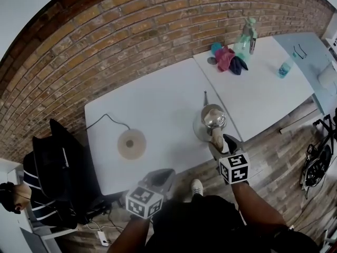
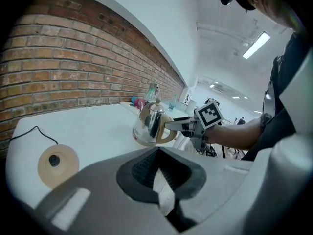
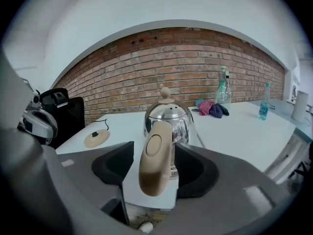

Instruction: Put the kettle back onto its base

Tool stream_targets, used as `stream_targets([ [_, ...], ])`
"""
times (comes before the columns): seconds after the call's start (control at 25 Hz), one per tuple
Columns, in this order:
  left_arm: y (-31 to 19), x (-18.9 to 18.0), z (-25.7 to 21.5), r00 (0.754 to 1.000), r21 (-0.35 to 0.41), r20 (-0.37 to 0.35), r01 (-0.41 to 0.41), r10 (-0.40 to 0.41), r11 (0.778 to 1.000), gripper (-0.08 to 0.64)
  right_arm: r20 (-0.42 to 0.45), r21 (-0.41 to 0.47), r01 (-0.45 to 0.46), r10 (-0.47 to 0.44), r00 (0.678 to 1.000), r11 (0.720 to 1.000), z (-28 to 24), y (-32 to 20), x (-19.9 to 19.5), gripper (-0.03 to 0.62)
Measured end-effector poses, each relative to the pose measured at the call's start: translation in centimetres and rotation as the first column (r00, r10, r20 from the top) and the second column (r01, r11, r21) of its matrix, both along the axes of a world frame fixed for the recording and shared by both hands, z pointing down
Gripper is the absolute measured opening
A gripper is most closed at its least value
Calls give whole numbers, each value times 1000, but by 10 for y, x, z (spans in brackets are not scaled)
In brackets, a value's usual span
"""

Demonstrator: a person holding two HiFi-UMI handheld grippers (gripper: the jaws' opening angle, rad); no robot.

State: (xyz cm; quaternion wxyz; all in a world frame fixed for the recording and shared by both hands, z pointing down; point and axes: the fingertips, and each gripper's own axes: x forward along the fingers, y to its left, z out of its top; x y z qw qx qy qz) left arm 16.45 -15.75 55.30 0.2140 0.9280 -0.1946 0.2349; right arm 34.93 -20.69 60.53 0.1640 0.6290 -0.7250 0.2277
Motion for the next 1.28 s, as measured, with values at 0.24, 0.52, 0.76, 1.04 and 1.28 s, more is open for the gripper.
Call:
stream_targets([
  [0.24,3,-9,2,999,-16,18,29,-28,999,1,7,-40,-31,31,999,999,20,-10,7,282],
  [0.52,5,-15,3,999,-24,30,46,-45,999,2,-59,-60,-40,37,998,997,29,-14,12,248],
  [0.76,6,-16,-2,998,-23,24,52,-52,998,2,-48,-91,-36,32,998,995,27,-11,19,169],
  [1.04,8,-20,-5,998,-22,13,64,-63,998,2,45,48,-92,89,995,995,10,-8,26,135],
  [1.28,7,-32,-7,996,-15,12,88,-88,996,2,3,87,-69,69,998,994,-1,-9,16,123],
])
